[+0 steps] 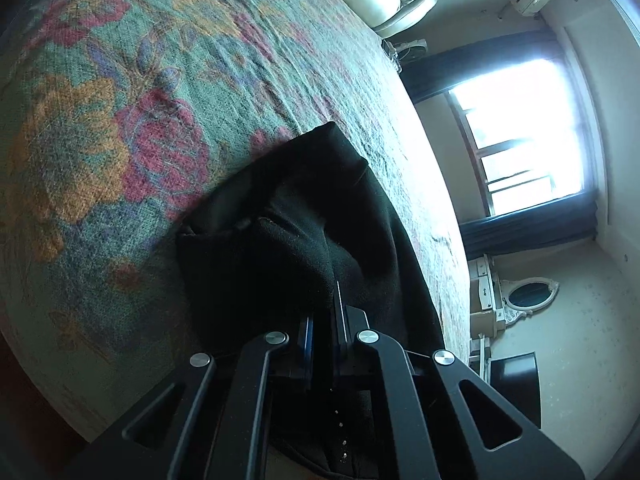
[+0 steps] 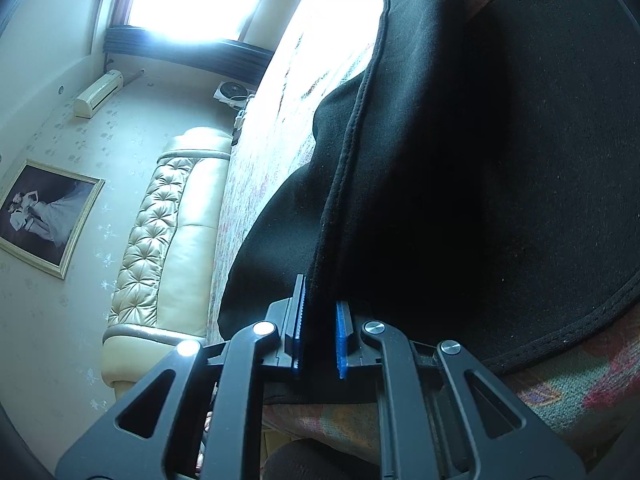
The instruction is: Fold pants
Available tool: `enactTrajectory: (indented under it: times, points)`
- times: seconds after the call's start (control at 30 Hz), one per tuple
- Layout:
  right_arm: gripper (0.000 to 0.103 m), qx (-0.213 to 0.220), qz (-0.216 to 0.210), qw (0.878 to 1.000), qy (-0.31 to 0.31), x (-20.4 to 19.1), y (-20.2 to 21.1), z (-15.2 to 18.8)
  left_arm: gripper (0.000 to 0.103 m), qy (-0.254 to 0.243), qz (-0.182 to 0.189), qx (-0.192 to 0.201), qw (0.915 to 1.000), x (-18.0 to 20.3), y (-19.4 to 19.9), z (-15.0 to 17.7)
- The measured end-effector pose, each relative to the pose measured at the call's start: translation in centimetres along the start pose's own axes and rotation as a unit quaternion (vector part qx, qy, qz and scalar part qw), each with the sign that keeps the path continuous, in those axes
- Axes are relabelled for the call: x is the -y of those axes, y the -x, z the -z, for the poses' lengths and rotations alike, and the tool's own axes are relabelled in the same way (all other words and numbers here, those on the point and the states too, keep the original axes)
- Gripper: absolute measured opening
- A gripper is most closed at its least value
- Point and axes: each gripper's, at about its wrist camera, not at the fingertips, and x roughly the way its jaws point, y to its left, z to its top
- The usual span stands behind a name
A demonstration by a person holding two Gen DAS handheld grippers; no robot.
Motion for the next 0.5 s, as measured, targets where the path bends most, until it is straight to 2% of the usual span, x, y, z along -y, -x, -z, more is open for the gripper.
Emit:
enactTrajectory:
  times: [0.17, 0.37, 0.5]
  points:
    - [0.012, 0.001, -0.012, 1.0, 0.007, -0.3, 1.1, 0.1, 0.006, 0.023, -0.006, 0.016, 0.9996, -0.4, 1.6, 0.7]
    - [0.012, -0.01, -0.017, 1.0, 0.019, -0.1, 2.2, 0.9, 0.006, 0.002, -0.004, 0.016, 0.9999, 0.2, 3.0, 0.7]
    - [0.012, -0.021, -0.007, 1.0, 0.013, 0.8, 2.3, 1.7, 0.006, 0.013, -0.01, 0.012, 0.9998, -0.9, 2.7, 0.7]
